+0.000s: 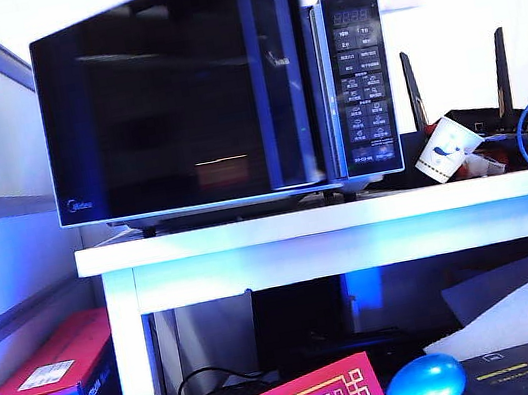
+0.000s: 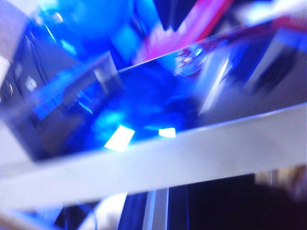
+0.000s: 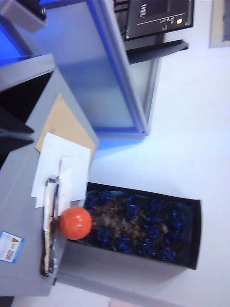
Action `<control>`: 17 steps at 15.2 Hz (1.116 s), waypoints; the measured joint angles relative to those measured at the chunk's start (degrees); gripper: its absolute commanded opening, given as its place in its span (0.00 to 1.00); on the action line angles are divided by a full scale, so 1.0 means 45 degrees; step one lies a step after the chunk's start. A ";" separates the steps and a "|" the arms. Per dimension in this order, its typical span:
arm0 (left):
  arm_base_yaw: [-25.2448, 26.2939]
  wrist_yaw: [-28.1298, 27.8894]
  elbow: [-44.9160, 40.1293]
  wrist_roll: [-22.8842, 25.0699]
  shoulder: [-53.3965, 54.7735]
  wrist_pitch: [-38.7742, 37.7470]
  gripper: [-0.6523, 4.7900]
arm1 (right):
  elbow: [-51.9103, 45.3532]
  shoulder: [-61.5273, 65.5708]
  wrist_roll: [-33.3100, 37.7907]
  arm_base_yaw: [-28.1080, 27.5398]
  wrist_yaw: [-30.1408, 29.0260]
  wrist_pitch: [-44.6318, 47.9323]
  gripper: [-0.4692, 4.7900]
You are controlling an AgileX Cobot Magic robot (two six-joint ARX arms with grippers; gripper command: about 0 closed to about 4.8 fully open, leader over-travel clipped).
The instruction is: Open the microwave door, place the box of snacks from the top of the microwave inside, then close the microwave door.
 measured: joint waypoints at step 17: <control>-0.1486 0.1010 -0.0005 -0.0534 0.3866 0.9539 0.11 | 0.0005 -0.0005 -0.0437 0.0000 0.0520 0.0782 0.08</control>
